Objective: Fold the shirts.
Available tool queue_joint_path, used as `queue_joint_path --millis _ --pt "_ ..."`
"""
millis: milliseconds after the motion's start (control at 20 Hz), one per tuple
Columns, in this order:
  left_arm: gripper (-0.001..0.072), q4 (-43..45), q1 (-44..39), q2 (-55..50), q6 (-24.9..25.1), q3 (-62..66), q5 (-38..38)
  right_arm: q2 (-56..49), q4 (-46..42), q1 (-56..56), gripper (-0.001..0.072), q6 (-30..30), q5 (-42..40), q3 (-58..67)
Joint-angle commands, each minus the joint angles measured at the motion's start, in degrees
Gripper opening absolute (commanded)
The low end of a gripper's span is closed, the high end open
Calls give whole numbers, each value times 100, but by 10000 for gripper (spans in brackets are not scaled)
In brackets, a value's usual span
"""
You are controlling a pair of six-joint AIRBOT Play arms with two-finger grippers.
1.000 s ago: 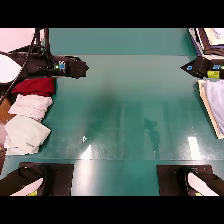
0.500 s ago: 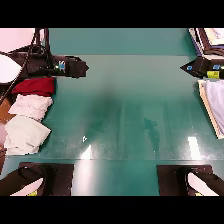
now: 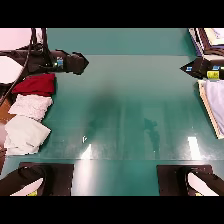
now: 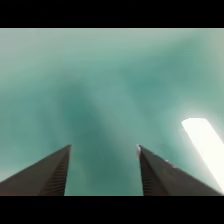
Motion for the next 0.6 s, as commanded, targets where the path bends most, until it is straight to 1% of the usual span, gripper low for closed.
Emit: queue_joint_path --millis 0,100,250,400,550 --pt "508 1945 411 -264 -538 -4 -466 4 2 4 17 2 46 4" --pt "508 1974 1119 -645 -516 -4 -654 4 2 7 17 4 70 4" --pt "510 1952 2096 -1379 -516 -2 -533 4 2 7 17 2 72 4" --pt "509 1928 2767 -2079 -516 -2 -249 4 2 7 17 4 68 2" --pt "509 1840 3220 -2638 -511 -2 -35 4 2 7 17 4 68 2"
